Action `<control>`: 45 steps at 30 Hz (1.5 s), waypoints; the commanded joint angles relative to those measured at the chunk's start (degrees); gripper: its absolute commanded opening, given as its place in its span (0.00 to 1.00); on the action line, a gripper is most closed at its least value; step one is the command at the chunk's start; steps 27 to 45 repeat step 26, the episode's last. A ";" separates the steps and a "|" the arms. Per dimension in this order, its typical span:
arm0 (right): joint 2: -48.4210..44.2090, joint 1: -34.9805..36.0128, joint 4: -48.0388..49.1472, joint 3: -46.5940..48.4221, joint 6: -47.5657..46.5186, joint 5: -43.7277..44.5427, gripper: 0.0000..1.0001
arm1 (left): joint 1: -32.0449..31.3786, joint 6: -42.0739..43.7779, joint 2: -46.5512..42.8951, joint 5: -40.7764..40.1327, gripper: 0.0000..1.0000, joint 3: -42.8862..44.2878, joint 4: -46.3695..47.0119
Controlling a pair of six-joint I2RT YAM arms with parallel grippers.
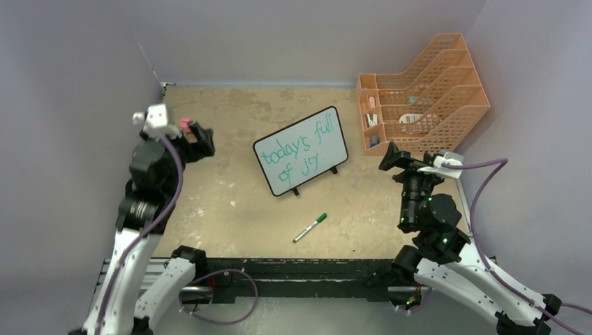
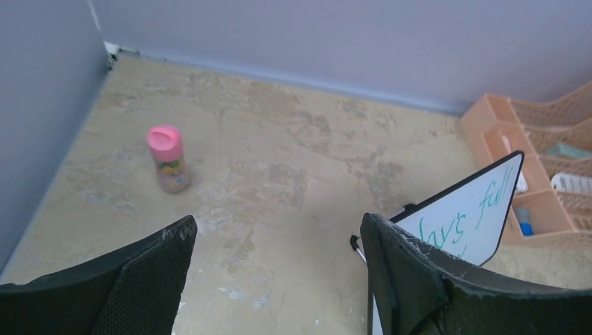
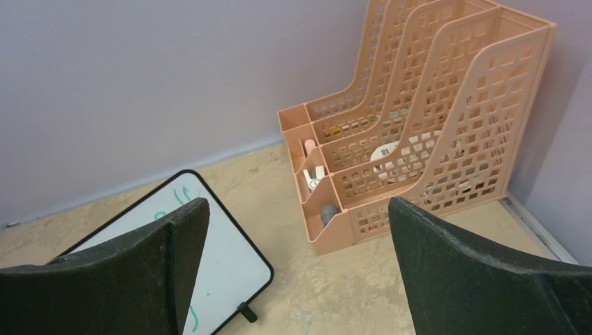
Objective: Write a sentence on the whiteboard
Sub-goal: Reset both arms
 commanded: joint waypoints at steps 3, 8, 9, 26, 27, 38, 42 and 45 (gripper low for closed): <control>-4.00 -0.21 0.11 1.01 -0.80 3.74 0.99 | 0.10 3.37 -22.96 -9.12 0.86 -15.12 11.80; -5.60 -0.16 3.28 -0.50 -3.87 3.86 0.99 | 0.10 2.77 -27.75 -11.88 0.86 -19.01 8.25; -5.92 -0.16 3.69 -0.78 -3.99 3.91 0.99 | 0.10 2.28 -27.69 -13.23 0.87 -19.18 7.70; -8.15 -0.17 3.86 -2.81 -0.68 4.45 0.99 | 0.10 4.06 -24.08 -13.39 0.89 -19.30 9.12; -8.15 -0.17 3.86 -2.81 -0.68 4.45 0.99 | 0.10 4.06 -24.08 -13.39 0.89 -19.30 9.12; -8.15 -0.17 3.86 -2.81 -0.68 4.45 0.99 | 0.10 4.06 -24.08 -13.39 0.89 -19.30 9.12; -8.15 -0.17 3.86 -2.81 -0.68 4.45 0.99 | 0.10 4.06 -24.08 -13.39 0.89 -19.30 9.12; -8.15 -0.17 3.86 -2.81 -0.68 4.45 0.99 | 0.10 4.06 -24.08 -13.39 0.89 -19.30 9.12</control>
